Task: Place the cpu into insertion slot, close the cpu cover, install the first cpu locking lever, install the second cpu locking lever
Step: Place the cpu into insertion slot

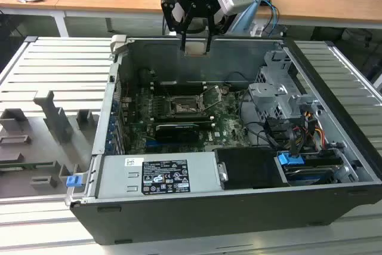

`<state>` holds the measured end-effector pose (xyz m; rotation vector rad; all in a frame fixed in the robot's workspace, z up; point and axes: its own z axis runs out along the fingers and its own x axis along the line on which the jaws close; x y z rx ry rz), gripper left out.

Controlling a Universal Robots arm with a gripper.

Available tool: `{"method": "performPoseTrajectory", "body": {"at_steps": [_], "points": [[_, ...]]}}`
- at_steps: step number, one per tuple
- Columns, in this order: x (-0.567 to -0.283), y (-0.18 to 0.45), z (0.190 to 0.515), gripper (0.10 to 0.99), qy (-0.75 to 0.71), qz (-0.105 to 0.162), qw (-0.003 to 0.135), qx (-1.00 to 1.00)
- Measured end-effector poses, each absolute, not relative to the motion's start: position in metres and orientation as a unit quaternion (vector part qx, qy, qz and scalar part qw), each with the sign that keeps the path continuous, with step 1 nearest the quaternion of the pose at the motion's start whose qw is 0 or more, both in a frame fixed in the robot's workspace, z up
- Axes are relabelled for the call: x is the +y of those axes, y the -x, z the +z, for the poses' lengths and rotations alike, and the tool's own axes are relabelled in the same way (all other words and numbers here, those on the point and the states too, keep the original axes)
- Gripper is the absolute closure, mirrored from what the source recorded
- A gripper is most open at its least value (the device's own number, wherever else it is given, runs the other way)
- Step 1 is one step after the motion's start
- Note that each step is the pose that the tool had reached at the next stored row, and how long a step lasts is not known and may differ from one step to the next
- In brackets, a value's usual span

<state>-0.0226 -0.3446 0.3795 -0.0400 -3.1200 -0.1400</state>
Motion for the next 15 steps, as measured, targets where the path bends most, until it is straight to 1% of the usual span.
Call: {"method": "performPoseTrajectory", "body": {"at_steps": [15], "points": [[-0.3446, 0.0226, 0.3795, 0.561, 0.033, -0.045, 0.008, -0.998]]}}
